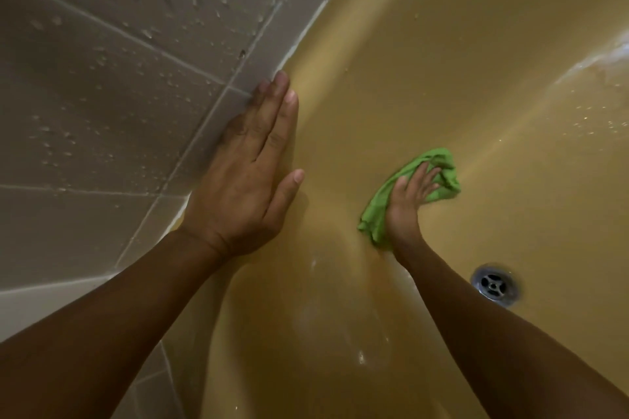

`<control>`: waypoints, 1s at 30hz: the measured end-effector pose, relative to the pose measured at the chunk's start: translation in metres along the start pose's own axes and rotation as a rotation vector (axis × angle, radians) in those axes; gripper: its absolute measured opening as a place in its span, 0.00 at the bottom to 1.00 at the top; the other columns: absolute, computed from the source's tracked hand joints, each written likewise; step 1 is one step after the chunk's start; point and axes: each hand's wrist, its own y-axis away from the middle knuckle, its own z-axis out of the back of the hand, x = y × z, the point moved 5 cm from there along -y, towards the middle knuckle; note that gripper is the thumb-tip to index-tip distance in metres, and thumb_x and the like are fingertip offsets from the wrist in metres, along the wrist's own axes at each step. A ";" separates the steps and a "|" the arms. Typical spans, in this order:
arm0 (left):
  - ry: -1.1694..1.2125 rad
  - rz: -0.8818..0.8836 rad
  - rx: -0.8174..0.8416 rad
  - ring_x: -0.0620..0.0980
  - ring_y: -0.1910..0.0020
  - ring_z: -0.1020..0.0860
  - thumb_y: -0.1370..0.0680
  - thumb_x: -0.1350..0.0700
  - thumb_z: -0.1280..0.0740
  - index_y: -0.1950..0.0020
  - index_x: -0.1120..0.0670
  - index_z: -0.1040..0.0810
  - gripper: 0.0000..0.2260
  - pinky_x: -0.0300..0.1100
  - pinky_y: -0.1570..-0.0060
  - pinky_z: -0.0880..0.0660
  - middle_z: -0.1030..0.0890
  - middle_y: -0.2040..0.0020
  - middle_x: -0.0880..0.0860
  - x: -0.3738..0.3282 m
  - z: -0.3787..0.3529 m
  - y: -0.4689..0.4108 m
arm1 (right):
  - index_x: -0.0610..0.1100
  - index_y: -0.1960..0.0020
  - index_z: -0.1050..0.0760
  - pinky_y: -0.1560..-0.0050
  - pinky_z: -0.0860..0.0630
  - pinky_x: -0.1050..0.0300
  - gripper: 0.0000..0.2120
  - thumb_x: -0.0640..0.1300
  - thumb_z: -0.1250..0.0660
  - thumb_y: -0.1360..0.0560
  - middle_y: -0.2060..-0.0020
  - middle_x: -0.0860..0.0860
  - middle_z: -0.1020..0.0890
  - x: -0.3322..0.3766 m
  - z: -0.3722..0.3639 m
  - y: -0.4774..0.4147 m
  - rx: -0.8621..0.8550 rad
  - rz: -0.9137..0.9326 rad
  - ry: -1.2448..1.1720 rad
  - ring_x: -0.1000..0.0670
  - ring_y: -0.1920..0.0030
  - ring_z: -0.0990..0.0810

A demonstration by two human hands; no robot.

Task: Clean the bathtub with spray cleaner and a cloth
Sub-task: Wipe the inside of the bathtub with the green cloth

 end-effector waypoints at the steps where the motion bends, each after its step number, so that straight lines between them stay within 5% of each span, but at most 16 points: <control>1: 0.003 -0.007 0.000 0.56 0.16 0.54 0.17 0.51 0.39 0.17 0.63 0.50 0.34 0.58 0.20 0.47 0.53 0.16 0.61 0.000 0.000 -0.001 | 0.51 0.18 0.64 0.22 0.68 0.39 0.32 0.61 0.56 0.15 0.20 0.51 0.69 0.015 0.001 -0.002 -0.028 -0.040 -0.095 0.46 0.21 0.71; 5: 0.002 -0.037 0.006 0.58 0.16 0.54 0.17 0.45 0.40 0.17 0.65 0.50 0.37 0.56 0.19 0.49 0.53 0.16 0.62 -0.002 0.002 -0.006 | 0.55 0.18 0.66 0.21 0.65 0.43 0.29 0.58 0.55 0.14 0.20 0.54 0.69 0.070 0.003 0.007 -0.042 0.029 -0.218 0.52 0.21 0.70; 9: 0.010 -0.076 0.007 0.59 0.16 0.53 0.18 0.42 0.40 0.18 0.66 0.49 0.39 0.55 0.19 0.49 0.51 0.16 0.63 -0.004 0.004 -0.014 | 0.56 0.18 0.63 0.26 0.67 0.58 0.30 0.54 0.52 0.15 0.20 0.56 0.70 0.129 -0.008 0.038 -0.014 0.295 -0.175 0.53 0.21 0.71; 15: 0.023 -0.134 0.008 0.60 0.16 0.52 0.19 0.42 0.39 0.18 0.67 0.47 0.39 0.55 0.19 0.50 0.50 0.17 0.64 -0.007 0.006 -0.029 | 0.46 0.18 0.52 0.20 0.59 0.45 0.28 0.45 0.47 0.16 0.18 0.48 0.60 0.135 -0.018 0.068 0.029 0.744 0.080 0.41 0.18 0.63; 21: 0.002 -0.156 0.014 0.60 0.16 0.52 0.18 0.43 0.40 0.18 0.66 0.47 0.38 0.55 0.19 0.50 0.50 0.16 0.62 -0.007 0.008 -0.034 | 0.56 0.18 0.50 0.23 0.48 0.30 0.26 0.50 0.48 0.15 0.17 0.54 0.53 0.089 0.024 0.027 0.080 0.933 0.469 0.43 0.17 0.53; 26: 0.004 -0.179 0.025 0.60 0.16 0.51 0.18 0.44 0.39 0.19 0.67 0.47 0.38 0.56 0.19 0.49 0.50 0.16 0.63 -0.008 0.010 -0.037 | 0.48 0.20 0.40 0.20 0.53 0.36 0.26 0.44 0.44 0.18 0.19 0.49 0.44 0.136 0.064 0.004 0.153 1.139 0.494 0.41 0.18 0.52; 30: -0.005 -0.193 0.024 0.62 0.17 0.50 0.19 0.44 0.39 0.19 0.67 0.46 0.38 0.57 0.19 0.48 0.49 0.17 0.63 -0.009 0.009 -0.042 | 0.44 0.24 0.33 0.21 0.47 0.36 0.23 0.36 0.43 0.18 0.23 0.43 0.35 0.187 0.081 -0.011 0.065 1.382 0.532 0.39 0.20 0.45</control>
